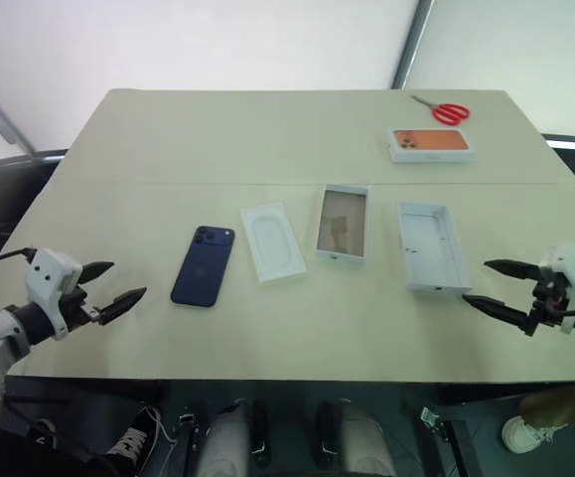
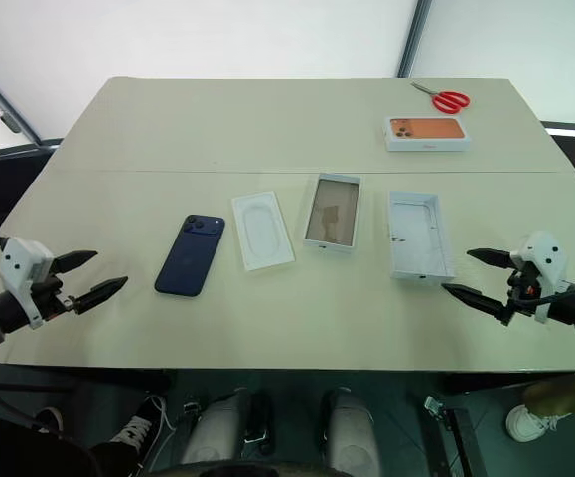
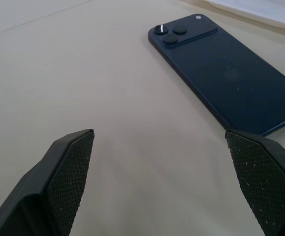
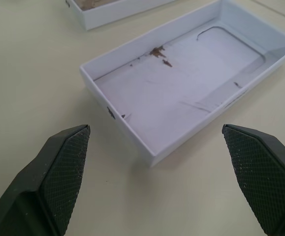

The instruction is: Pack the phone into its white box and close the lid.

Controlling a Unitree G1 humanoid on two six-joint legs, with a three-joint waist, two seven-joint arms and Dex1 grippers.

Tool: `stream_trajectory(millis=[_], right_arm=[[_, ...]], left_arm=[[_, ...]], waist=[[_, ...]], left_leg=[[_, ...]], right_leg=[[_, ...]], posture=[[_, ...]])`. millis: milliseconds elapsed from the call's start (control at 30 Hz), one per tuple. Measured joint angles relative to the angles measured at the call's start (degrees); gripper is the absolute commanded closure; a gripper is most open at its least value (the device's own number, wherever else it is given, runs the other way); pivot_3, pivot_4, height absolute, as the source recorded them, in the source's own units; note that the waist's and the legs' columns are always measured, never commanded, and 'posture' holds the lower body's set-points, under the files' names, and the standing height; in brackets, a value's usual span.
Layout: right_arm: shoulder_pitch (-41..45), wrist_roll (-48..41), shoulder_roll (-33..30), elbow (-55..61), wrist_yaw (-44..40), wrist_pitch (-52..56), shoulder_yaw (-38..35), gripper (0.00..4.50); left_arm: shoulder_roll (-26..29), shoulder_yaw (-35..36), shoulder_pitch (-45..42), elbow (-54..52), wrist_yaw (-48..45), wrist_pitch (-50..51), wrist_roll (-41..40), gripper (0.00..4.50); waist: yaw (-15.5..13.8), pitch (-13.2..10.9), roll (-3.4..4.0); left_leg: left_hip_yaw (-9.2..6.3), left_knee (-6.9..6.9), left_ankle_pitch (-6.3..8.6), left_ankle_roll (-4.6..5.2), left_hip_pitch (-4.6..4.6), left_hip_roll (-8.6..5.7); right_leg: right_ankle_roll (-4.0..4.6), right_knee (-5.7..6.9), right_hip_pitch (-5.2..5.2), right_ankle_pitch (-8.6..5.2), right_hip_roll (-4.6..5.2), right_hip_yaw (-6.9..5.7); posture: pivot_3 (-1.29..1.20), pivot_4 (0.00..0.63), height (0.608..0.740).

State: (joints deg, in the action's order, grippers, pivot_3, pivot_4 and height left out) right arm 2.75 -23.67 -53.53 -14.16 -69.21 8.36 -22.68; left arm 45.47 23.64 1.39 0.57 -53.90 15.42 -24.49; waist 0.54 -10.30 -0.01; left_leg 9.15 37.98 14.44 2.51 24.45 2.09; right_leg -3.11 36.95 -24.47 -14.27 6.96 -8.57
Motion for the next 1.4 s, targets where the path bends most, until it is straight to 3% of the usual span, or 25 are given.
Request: stream_trajectory(millis=[833,1100,1233,1400], right_arm=[[3.6,0.1,0.7,0.5,2.0,-0.4,2.3,0.0],[9.2,0.8,1.3,4.6,3.9,-0.1,5.9,0.0],[13.8,2.2,3.7,10.0,5.3,0.1,11.1,0.0],[18.1,3.0,8.3,13.9,6.1,2.2,18.2,0.0]], left_arm=[[-1.4,-0.5,-3.8,-1.4,2.7,4.1,-0.5,0.02],[-5.5,-2.1,-9.2,-10.3,11.7,19.9,-7.6,0.02],[-12.2,-2.8,-16.5,-13.7,20.4,31.1,-14.1,0.02],[-16.9,-8.7,-20.7,-16.4,27.0,39.0,-16.2,0.02]], waist=[[0.1,0.0,0.01],[0.1,0.0,-0.01],[0.0,0.0,-0.11],[0.0,0.0,-0.12]], left_leg=[[0.01,-0.01,0.0,0.01,0.02,0.0],[0.02,0.01,-0.06,-0.03,0.01,-0.01],[0.0,0.05,-0.35,-0.26,0.01,-0.01],[0.01,0.07,-0.39,-0.24,0.0,-0.05]], right_leg=[[-0.16,-0.02,0.01,0.09,0.01,0.0],[-0.19,0.03,0.05,0.11,-0.04,0.01],[-0.23,0.09,0.1,0.1,-0.09,0.01],[-0.26,0.15,0.12,0.09,-0.15,0.02]], posture=[[0.0,0.15,0.738],[0.0,0.15,0.738],[0.0,0.15,0.738],[0.0,0.15,0.738]])
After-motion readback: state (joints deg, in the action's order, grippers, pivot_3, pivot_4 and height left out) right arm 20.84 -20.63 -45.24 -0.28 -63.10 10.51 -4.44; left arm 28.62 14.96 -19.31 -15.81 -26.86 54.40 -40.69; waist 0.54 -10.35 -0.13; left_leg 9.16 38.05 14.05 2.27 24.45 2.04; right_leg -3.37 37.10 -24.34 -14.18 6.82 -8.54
